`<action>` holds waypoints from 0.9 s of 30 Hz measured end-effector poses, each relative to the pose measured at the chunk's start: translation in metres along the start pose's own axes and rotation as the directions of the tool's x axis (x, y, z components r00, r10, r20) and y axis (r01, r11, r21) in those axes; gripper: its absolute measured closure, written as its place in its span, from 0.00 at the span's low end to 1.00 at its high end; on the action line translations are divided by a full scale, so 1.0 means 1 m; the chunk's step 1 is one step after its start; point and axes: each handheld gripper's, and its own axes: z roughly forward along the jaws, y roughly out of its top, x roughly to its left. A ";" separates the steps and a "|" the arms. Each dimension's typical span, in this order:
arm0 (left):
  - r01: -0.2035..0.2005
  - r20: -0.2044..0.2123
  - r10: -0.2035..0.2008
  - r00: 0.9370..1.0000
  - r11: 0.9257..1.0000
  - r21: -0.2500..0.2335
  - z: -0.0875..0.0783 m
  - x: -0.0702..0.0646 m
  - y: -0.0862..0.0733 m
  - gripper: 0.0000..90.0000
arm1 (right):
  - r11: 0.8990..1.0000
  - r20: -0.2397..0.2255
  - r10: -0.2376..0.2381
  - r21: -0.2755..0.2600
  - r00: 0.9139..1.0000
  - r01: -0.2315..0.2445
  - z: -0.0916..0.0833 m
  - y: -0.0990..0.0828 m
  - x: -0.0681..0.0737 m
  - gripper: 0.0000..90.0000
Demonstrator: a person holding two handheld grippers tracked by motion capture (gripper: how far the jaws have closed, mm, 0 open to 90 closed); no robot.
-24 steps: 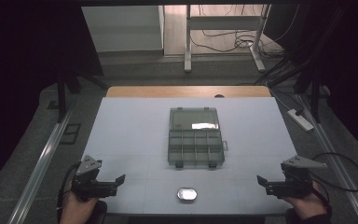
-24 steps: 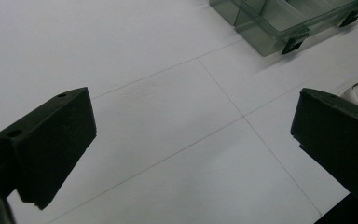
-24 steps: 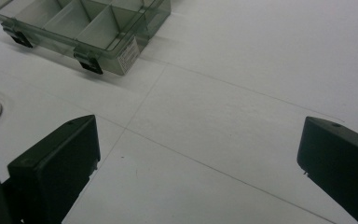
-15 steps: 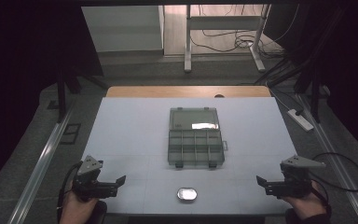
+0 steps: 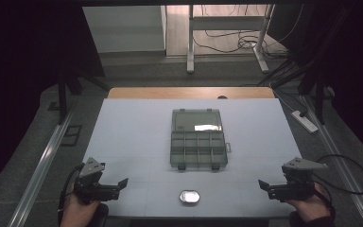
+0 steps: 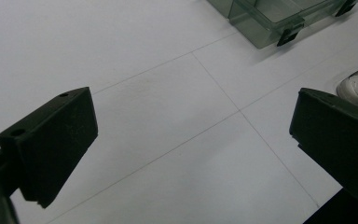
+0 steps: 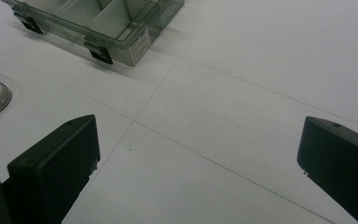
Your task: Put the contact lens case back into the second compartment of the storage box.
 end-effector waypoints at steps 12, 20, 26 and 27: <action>0.024 0.004 -0.024 1.000 1.000 -0.008 -0.001 0.002 0.000 0.01 | 0.999 -0.082 -0.031 -0.035 0.996 0.028 0.002 0.010 0.002 0.00; 0.031 0.002 -0.031 1.000 0.999 -0.010 -0.001 0.002 -0.001 0.01 | 0.998 -0.159 -0.039 -0.052 0.987 0.031 0.009 0.021 0.003 0.00; 0.032 0.001 -0.032 0.999 0.999 -0.011 -0.001 0.003 -0.001 0.01 | 0.998 -0.185 -0.062 -0.044 0.981 0.054 0.015 0.026 0.008 0.00; 0.031 0.002 -0.031 1.000 0.999 -0.010 -0.001 0.003 -0.001 0.01 | 0.997 -0.188 -0.064 -0.042 0.980 0.057 0.015 0.026 0.008 0.00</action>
